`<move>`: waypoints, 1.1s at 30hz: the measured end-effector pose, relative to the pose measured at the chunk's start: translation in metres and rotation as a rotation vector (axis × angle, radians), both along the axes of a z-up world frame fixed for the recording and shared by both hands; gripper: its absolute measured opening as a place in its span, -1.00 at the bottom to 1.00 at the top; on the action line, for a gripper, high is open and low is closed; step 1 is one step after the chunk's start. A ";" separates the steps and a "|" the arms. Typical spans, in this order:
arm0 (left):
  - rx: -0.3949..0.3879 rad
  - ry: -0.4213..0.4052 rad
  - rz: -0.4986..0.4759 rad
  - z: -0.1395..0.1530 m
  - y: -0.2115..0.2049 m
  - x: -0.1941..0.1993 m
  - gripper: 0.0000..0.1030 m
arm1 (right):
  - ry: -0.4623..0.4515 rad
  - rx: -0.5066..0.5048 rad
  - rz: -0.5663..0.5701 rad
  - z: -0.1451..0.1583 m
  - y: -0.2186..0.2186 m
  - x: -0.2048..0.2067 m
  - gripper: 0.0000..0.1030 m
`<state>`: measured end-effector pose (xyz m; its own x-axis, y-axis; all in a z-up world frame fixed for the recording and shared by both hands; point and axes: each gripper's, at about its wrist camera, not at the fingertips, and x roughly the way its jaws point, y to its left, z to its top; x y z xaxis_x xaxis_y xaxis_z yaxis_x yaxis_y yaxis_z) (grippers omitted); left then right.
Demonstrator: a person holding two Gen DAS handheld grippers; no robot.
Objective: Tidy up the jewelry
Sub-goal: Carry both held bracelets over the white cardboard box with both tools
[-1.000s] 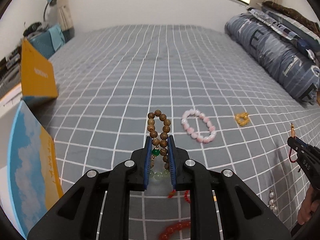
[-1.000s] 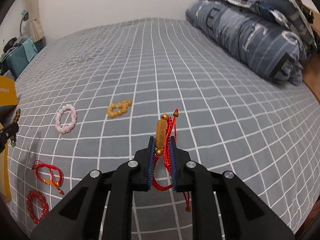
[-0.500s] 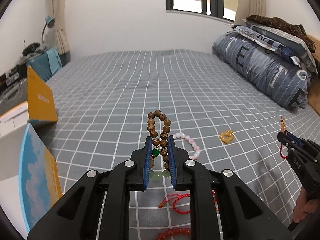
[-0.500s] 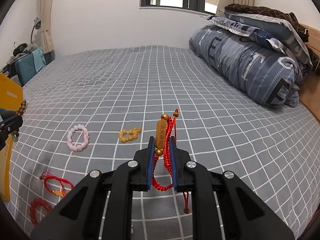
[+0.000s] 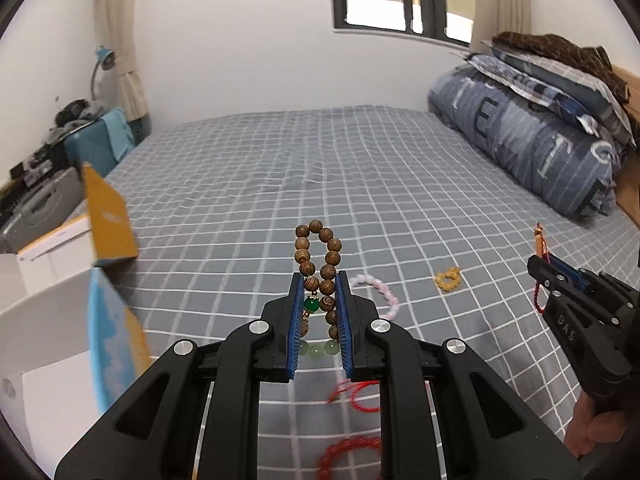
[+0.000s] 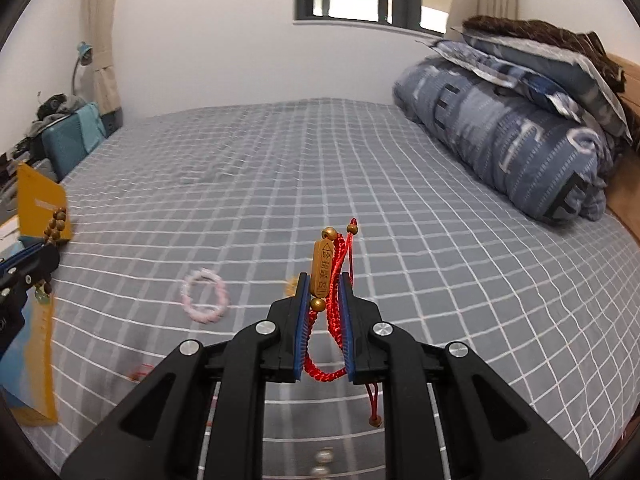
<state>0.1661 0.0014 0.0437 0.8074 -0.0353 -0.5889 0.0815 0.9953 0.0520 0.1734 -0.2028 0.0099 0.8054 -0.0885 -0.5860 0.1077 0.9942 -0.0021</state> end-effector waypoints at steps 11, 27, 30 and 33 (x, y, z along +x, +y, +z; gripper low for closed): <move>-0.022 0.008 0.203 0.043 0.121 -0.040 -0.70 | -0.047 -0.004 0.218 0.055 0.140 -0.011 -0.74; -0.007 0.187 0.563 0.030 0.312 -0.117 -0.70 | 0.077 0.001 0.561 0.053 0.359 -0.050 -0.74; -0.037 0.246 0.588 0.015 0.333 -0.126 -0.70 | 0.147 -0.012 0.580 0.039 0.379 -0.050 -0.74; -0.070 0.305 0.588 0.002 0.343 -0.129 -0.70 | 0.214 -0.039 0.586 0.023 0.394 -0.047 -0.74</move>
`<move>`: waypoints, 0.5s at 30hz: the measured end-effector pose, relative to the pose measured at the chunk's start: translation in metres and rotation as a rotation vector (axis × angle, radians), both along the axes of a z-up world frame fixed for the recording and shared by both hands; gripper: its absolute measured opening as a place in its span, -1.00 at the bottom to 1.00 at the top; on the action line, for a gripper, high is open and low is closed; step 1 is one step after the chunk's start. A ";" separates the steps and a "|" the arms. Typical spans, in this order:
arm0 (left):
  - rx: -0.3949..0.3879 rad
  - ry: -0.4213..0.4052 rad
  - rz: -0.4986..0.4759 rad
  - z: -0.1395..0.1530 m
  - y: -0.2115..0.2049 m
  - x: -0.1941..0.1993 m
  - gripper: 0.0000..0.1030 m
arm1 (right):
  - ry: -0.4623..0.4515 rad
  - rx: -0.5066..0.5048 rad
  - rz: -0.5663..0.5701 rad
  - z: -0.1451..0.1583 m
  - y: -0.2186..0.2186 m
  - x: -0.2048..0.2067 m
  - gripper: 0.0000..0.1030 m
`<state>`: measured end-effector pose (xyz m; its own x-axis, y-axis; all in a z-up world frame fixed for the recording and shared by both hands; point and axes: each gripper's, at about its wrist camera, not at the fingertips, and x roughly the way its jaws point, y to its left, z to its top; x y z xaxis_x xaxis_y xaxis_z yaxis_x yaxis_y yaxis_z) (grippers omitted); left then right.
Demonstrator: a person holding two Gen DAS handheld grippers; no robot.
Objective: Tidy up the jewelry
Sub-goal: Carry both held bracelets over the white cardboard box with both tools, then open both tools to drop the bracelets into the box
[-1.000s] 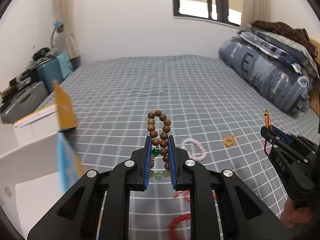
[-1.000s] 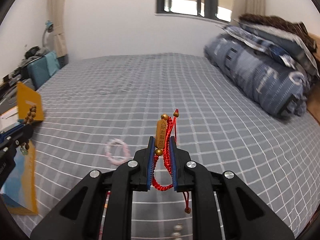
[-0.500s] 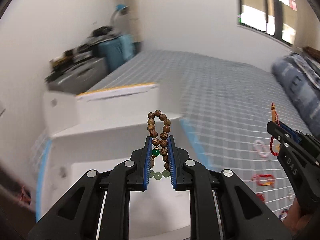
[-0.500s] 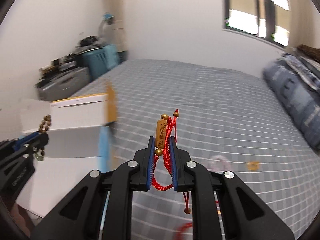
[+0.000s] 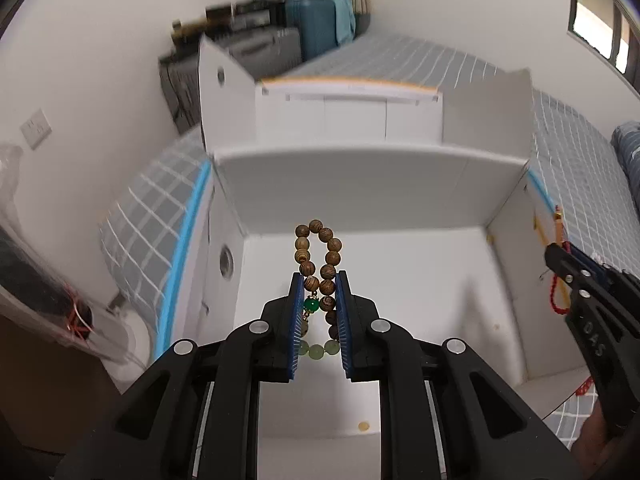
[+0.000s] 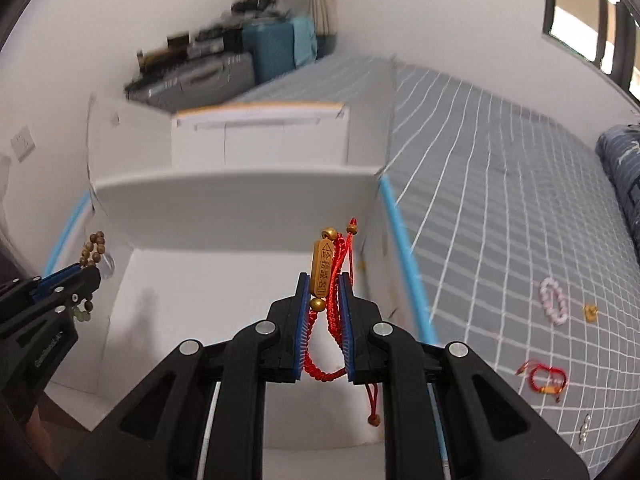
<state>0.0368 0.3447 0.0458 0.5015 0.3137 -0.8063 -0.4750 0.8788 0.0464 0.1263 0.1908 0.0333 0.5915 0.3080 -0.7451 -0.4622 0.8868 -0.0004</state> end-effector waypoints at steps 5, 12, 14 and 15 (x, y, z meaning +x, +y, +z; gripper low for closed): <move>-0.059 0.073 -0.004 -0.019 0.008 0.004 -0.70 | 0.089 -0.046 0.015 -0.020 0.013 0.007 -0.74; -0.072 0.117 0.001 -0.035 0.012 0.013 -0.70 | 0.184 -0.084 0.015 -0.038 0.020 0.014 -0.74; -0.078 0.121 0.003 -0.037 0.013 0.014 -0.70 | 0.197 -0.091 0.012 -0.042 0.018 0.015 -0.74; -0.079 0.121 0.003 -0.038 0.013 0.014 -0.70 | 0.204 -0.089 0.013 -0.043 0.017 0.015 -0.74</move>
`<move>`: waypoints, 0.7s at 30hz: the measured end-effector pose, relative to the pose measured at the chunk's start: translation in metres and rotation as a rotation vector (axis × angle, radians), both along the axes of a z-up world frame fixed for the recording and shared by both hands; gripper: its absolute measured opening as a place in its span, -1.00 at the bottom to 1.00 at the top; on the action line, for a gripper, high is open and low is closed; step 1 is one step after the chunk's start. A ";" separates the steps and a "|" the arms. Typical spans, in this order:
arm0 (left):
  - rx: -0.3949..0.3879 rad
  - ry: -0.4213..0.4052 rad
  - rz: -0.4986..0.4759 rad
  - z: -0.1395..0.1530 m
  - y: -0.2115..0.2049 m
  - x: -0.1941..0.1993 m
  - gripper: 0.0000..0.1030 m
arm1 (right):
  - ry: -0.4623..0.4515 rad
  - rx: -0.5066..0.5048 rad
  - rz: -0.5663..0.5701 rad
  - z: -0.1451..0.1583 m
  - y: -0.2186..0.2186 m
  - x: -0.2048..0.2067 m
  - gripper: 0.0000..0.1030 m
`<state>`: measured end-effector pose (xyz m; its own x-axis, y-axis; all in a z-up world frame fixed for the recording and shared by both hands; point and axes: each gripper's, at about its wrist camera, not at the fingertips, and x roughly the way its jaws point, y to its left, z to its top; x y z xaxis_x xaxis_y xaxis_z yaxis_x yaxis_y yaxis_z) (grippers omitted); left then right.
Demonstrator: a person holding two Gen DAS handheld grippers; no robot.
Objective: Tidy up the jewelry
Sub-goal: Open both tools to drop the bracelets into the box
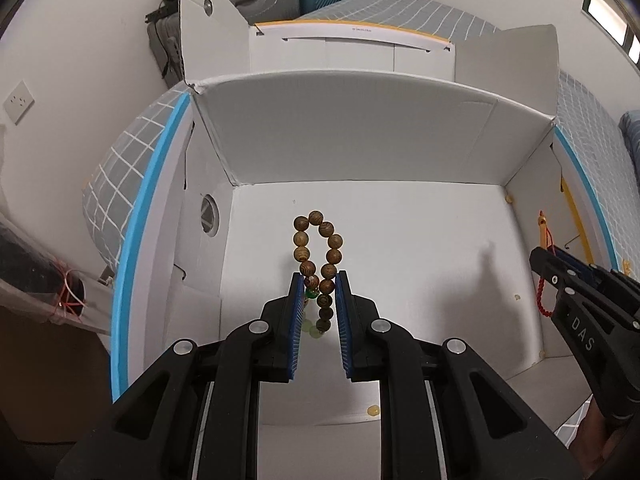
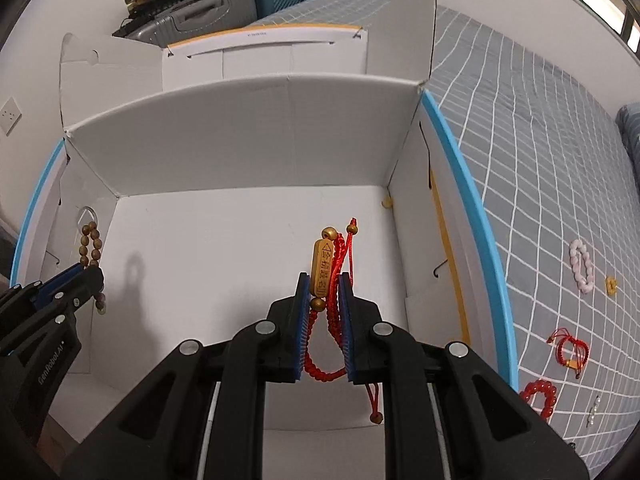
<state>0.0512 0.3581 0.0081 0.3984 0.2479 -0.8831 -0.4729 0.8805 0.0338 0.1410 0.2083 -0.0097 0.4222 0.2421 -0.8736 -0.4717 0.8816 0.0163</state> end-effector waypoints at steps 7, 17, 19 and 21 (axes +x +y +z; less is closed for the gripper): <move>0.036 -0.004 0.005 0.001 -0.001 0.002 -0.61 | 0.020 0.011 0.014 -0.005 0.000 -0.003 -0.69; 0.081 -0.070 0.044 0.016 -0.004 -0.011 0.43 | -0.004 0.075 0.039 0.010 -0.005 -0.012 0.25; 0.087 -0.073 0.045 0.019 -0.004 -0.012 0.51 | -0.015 0.068 0.043 0.012 -0.006 -0.014 0.40; 0.095 -0.084 0.053 0.022 -0.004 -0.014 0.61 | -0.026 0.069 0.047 0.015 -0.007 -0.016 0.56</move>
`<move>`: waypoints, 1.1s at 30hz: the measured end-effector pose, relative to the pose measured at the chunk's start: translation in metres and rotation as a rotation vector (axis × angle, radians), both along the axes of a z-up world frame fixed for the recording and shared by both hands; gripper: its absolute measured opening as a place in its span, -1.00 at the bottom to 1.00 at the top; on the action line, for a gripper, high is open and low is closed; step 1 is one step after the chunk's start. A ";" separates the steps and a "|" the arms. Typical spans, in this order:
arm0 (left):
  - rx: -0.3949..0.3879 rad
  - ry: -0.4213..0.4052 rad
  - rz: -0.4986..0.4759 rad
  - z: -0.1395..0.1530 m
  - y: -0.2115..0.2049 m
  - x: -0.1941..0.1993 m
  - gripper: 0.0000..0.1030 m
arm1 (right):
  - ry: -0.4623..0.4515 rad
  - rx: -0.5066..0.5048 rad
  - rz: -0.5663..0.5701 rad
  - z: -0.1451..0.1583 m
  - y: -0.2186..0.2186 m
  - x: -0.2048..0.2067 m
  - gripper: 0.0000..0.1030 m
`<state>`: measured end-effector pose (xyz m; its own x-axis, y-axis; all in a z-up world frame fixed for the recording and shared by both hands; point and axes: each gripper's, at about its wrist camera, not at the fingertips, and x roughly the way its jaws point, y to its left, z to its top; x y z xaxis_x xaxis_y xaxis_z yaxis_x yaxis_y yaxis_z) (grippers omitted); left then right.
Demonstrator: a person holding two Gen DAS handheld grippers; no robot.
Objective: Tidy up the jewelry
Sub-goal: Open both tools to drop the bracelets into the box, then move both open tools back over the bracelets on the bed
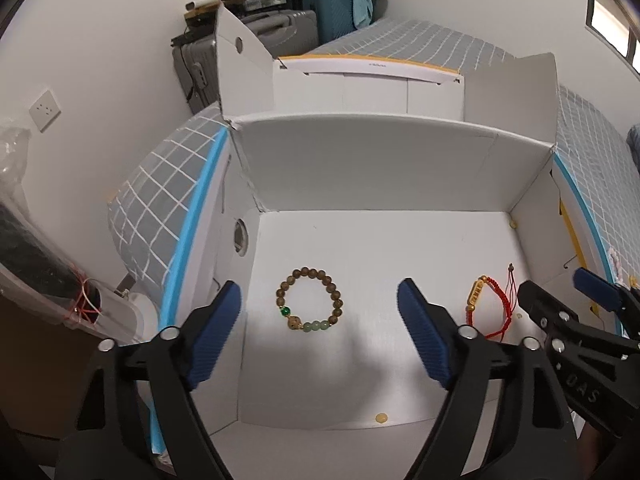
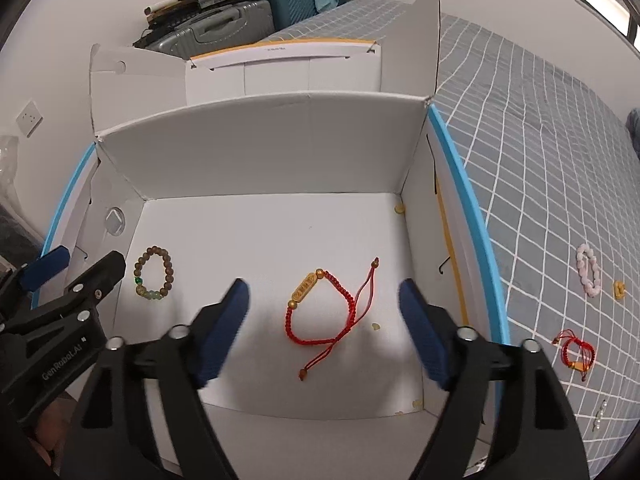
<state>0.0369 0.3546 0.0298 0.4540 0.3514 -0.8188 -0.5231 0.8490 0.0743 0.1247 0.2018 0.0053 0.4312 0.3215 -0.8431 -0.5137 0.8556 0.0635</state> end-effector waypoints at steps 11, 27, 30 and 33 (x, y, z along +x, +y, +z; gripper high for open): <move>0.041 -0.036 0.006 0.008 -0.004 -0.006 0.82 | -0.040 0.022 -0.009 0.016 -0.012 -0.004 0.68; 0.047 -0.147 -0.083 0.040 -0.076 -0.001 0.89 | -0.156 0.086 -0.113 0.070 -0.103 -0.018 0.85; 0.045 -0.170 -0.125 0.048 -0.102 0.001 0.89 | -0.177 0.088 -0.141 0.081 -0.132 -0.022 0.85; 0.049 -0.186 -0.174 0.053 -0.133 0.006 0.89 | -0.208 0.079 -0.178 0.092 -0.168 -0.028 0.85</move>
